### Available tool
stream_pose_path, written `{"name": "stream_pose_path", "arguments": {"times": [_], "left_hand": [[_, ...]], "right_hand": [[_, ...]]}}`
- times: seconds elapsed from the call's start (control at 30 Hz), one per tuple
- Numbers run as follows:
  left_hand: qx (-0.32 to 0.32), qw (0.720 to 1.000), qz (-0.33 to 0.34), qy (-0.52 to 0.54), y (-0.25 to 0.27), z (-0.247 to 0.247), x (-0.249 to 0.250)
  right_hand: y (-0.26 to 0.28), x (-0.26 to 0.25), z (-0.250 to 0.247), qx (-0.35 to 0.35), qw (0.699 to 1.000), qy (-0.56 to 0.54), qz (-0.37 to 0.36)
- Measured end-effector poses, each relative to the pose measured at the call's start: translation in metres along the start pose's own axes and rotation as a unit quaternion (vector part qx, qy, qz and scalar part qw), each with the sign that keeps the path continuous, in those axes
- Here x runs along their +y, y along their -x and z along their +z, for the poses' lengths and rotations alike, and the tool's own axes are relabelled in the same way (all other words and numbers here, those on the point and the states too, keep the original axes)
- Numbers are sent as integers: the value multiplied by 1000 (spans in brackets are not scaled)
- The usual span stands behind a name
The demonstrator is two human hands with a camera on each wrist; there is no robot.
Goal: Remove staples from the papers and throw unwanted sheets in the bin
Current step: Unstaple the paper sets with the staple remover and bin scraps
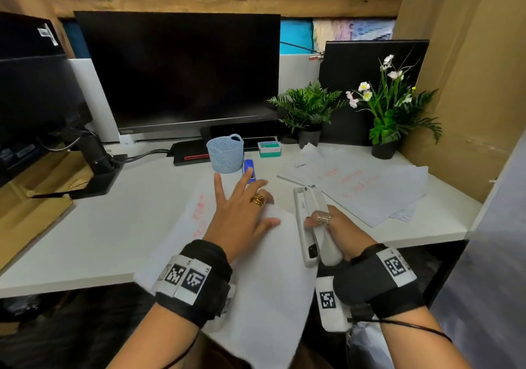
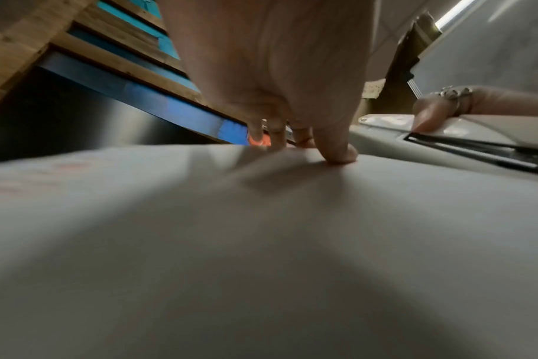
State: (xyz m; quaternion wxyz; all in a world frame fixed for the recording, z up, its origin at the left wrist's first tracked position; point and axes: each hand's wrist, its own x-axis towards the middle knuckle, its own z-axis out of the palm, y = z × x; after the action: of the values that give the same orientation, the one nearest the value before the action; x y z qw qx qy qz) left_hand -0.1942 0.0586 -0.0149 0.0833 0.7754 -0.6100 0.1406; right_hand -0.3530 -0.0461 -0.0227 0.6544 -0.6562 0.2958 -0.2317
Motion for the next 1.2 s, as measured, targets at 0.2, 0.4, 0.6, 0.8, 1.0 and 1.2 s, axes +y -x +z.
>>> {"name": "stream_pose_path", "arguments": {"times": [0.2, 0.4, 0.6, 0.8, 1.0, 1.2], "left_hand": [[-28, 995, 49, 85, 4, 3, -1], [-14, 997, 56, 49, 10, 5, 3], [-26, 997, 68, -10, 12, 4, 7], [-41, 997, 65, 7, 16, 2, 11], [-37, 998, 51, 8, 19, -9, 17], [-51, 997, 28, 45, 25, -2, 11]], "right_hand": [[-2, 7, -9, 115, 991, -61, -37], [-7, -1, -7, 295, 939, -100, -146], [-9, 1, 3, 329, 913, -132, -201], [-8, 3, 11, 294, 926, -75, -226], [-13, 9, 21, 269, 937, -26, -222], [-12, 4, 13, 311, 914, -127, -228]]}}
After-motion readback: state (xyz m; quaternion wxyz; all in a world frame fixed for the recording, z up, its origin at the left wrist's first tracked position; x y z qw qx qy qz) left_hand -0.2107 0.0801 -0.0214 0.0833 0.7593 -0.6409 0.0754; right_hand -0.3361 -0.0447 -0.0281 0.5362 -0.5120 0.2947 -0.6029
